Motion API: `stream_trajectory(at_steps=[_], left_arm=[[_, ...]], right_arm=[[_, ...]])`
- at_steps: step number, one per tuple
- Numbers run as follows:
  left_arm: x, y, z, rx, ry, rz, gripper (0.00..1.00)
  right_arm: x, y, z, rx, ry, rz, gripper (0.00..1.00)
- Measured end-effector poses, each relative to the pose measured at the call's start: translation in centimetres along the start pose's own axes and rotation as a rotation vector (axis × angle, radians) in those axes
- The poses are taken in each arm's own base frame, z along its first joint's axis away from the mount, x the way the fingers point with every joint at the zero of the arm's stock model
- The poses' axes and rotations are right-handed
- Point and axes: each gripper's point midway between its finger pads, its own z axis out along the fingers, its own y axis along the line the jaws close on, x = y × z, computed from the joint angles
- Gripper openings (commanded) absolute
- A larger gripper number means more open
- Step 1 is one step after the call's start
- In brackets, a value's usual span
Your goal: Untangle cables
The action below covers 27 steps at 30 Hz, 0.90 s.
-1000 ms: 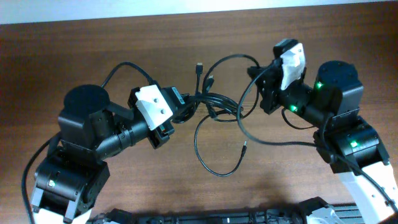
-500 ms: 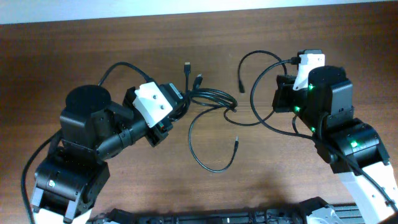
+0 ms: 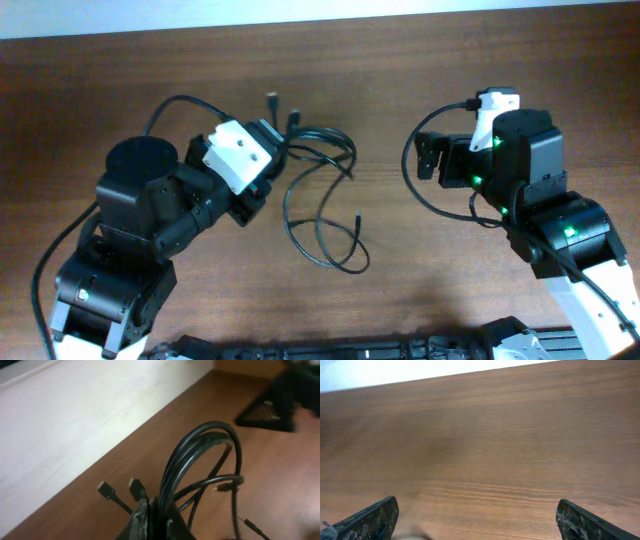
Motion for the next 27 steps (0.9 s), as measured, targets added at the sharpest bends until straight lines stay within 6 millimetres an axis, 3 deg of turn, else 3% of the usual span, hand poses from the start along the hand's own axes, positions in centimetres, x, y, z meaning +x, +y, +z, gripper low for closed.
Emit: stream_trajectory(at_steps=[8, 14, 20, 27], left_arm=[[1.2, 1.6, 1.2, -0.074, 0.061, -0.108, 0.0], [2.1, -0.4, 3.9, 0.088, 0.088, -0.087, 0.0], [3.3, -3.2, 6.3, 0.3, 0.108, -0.045, 0.0], [3.7, -4.9, 7.4, 0.427, 0.096, -0.022, 0.0]], right_arm=[[0.4, 5.3, -0.8, -0.312, 0.009, -0.199, 1.0], [0.7, 9.1, -2.6, -0.555, -0.027, -0.379, 0.99], [1.3, 10.8, -3.8, -0.683, -0.047, -0.468, 0.99], [1.5, 11.4, -4.4, -0.733, -0.051, -0.485, 0.99]])
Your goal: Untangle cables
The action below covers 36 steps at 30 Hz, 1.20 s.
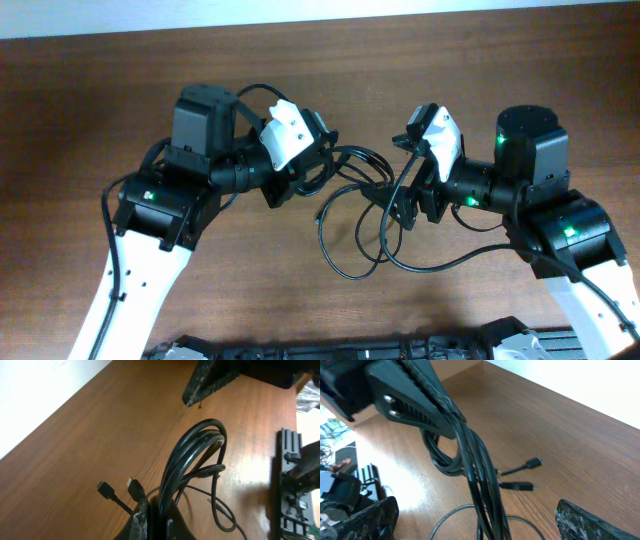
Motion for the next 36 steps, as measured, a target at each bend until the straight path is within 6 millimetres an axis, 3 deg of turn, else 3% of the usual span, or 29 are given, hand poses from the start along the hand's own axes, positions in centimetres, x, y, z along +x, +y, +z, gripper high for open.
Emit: stream_trajectory(at_steps=[6, 8, 10, 11, 15, 17, 18, 21, 25, 29, 36], left_arm=[[-0.6, -2.1, 1.0, 0.107, -0.028, 0.064, 0.0], [-0.9, -3.1, 1.4, 0.141, -0.035, 0.089, 0.0], [-1.1, -3.8, 1.6, 0.163, -0.04, 0.117, 0.0], [-1.2, -4.2, 1.7, 0.172, -0.042, 0.13, 0.0], [-1.2, -4.1, 1.9, 0.163, -0.042, 0.153, 0.04], [-1.2, -4.0, 2.0, 0.161, -0.041, 0.157, 0.55], [-1.2, -4.0, 2.0, 0.161, -0.042, 0.161, 0.71], [-1.4, -3.6, 2.0, 0.148, -0.05, 0.166, 0.99], [-1.2, -2.9, 2.2, 0.106, -0.025, 0.095, 0.99], [0.0, 0.0, 2.1, -0.061, 0.047, -0.107, 0.99], [2.1, 5.4, 0.0, -0.297, 0.055, -0.488, 0.99]], right_arm=[[-0.1, 0.7, 0.0, -0.038, -0.006, -0.007, 0.89], [0.0, 0.7, 0.0, -0.042, -0.005, -0.007, 0.64], [0.2, 0.8, 0.0, -0.048, 0.003, 0.001, 0.17], [0.3, 0.9, 0.0, -0.051, 0.008, 0.005, 0.04], [0.9, 1.4, -0.1, -0.072, 0.03, 0.03, 0.04], [1.0, 1.4, -0.1, -0.073, 0.035, 0.037, 0.04], [1.1, 1.4, -0.1, -0.073, 0.035, 0.035, 0.04], [1.3, 1.3, 0.0, -0.07, 0.045, 0.043, 0.04], [1.0, -0.1, 0.0, 0.009, 0.039, 0.071, 0.04], [-0.3, -2.5, -0.1, 0.141, -0.013, 0.141, 0.04], [-3.3, -4.4, -0.7, 0.227, -0.148, 0.275, 0.04]])
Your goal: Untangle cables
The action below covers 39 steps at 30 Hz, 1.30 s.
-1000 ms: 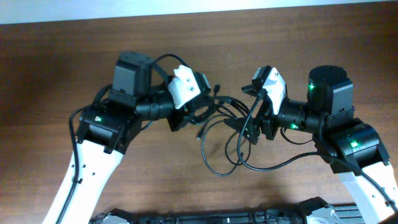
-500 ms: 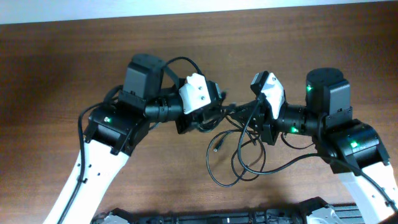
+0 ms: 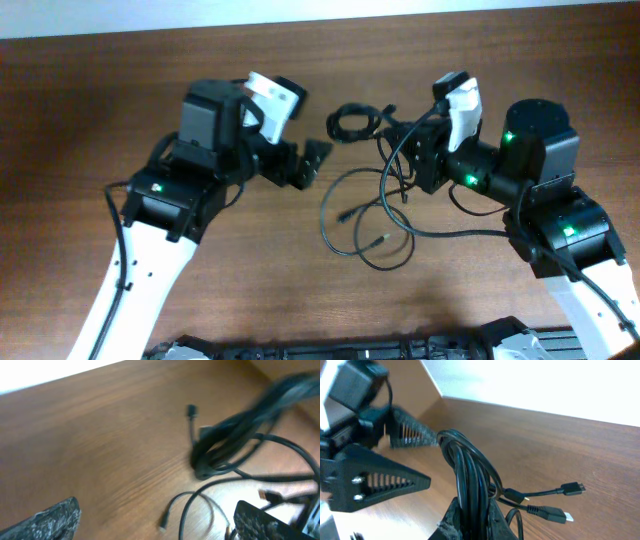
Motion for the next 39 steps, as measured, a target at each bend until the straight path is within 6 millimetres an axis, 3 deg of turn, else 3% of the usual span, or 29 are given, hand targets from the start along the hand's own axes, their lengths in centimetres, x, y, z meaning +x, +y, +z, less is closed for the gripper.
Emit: stream_trajectory(at_steps=[3, 7, 12, 16, 21, 23, 24, 25, 26, 34, 39], left_arm=[[-0.2, 2.0, -0.6, -0.036, -0.017, -0.181, 0.99], [-0.8, 3.2, -1.3, -0.005, -0.048, -0.392, 0.99], [-3.3, 0.8, -2.0, 0.175, -0.108, -0.47, 0.99], [-3.6, -0.3, -2.3, 0.241, -0.102, -0.509, 1.0], [-3.9, -0.7, -2.4, 0.271, -0.104, -0.548, 0.94], [-4.2, -0.8, -2.5, 0.284, -0.109, -0.553, 0.84], [-4.2, -0.9, -2.5, 0.288, -0.109, -0.557, 0.63], [-4.3, -0.9, -2.6, 0.292, -0.11, -0.56, 0.53], [-4.3, -1.0, -2.6, 0.295, -0.109, -0.567, 0.51], [-5.4, -2.0, -2.7, 0.33, -0.145, -0.53, 0.66], [-5.6, -2.1, -2.7, 0.335, -0.145, -0.546, 0.67]], right_arm=[[-1.3, 0.0, 0.0, 0.003, -0.051, 0.056, 0.04], [-2.7, 0.3, -0.1, -0.008, -0.107, 0.073, 0.04], [-3.6, 0.6, -0.3, -0.023, -0.141, 0.072, 0.04], [-4.3, 1.4, -0.4, -0.068, -0.163, 0.052, 0.04], [-4.6, 2.2, -0.5, -0.106, -0.174, 0.035, 0.04], [-5.0, 2.7, -0.7, -0.134, -0.186, 0.021, 0.04], [-5.1, 2.9, -0.7, -0.146, -0.19, 0.015, 0.04], [-5.2, 3.1, -0.7, -0.155, -0.191, 0.012, 0.04], [-5.2, 3.2, -0.8, -0.16, -0.191, 0.011, 0.04], [-5.4, 4.4, -1.0, -0.225, -0.196, -0.012, 0.04], [-5.3, 4.8, -1.1, -0.25, -0.188, -0.017, 0.04]])
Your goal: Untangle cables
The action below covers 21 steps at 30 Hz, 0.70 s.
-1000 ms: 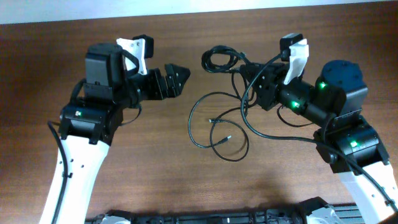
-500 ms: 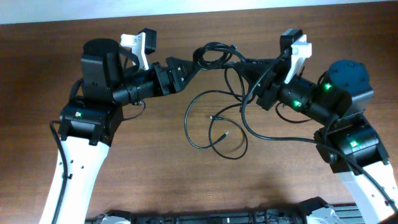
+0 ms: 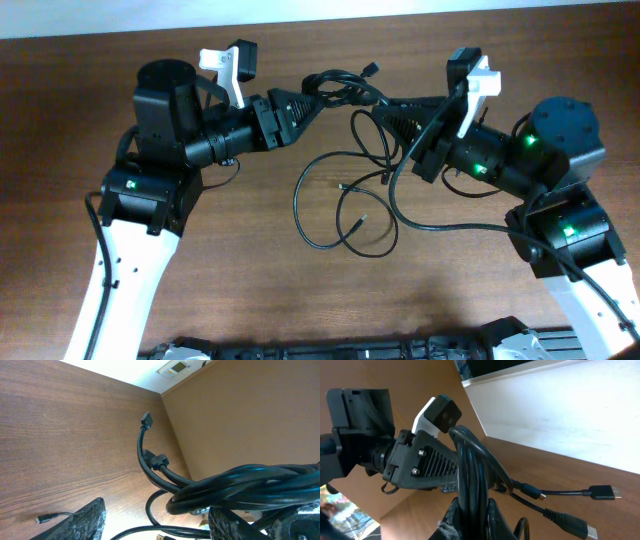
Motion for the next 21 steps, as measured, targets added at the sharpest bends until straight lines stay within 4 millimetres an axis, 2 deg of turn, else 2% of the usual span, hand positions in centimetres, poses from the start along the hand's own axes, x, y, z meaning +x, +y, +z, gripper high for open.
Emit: stream_trajectory(at_steps=[4, 6, 8, 10, 12, 14, 17, 21], left_arm=[[0.0, -0.7, 0.2, 0.019, -0.004, 0.017, 0.66], [0.1, -1.4, 0.5, 0.039, -0.003, 0.036, 0.63], [0.2, -2.1, 0.8, 0.059, -0.002, 0.054, 0.52], [0.4, -2.6, 1.0, 0.072, 0.002, 0.065, 0.37], [0.4, -2.6, 1.0, 0.073, 0.003, 0.061, 0.22], [0.4, -2.6, 1.0, 0.072, 0.003, 0.068, 0.11], [0.4, -2.6, 1.0, 0.071, -0.001, 0.064, 0.0], [0.3, -2.6, 1.0, 0.071, -0.003, 0.059, 0.0]], right_arm=[[0.3, 0.4, 0.2, -0.035, 0.017, 0.004, 0.04], [0.6, 0.4, 0.5, -0.055, 0.031, 0.01, 0.04], [0.8, 0.5, 0.8, -0.078, 0.04, 0.011, 0.04], [0.7, 0.8, 0.9, -0.104, 0.038, 0.002, 0.04], [0.6, 1.0, 0.9, -0.116, 0.034, -0.005, 0.04], [0.4, 1.1, 0.9, -0.121, 0.029, -0.011, 0.04], [0.4, 0.9, 0.9, -0.114, 0.029, -0.007, 0.04], [0.4, 0.9, 0.9, -0.113, 0.029, -0.007, 0.04]])
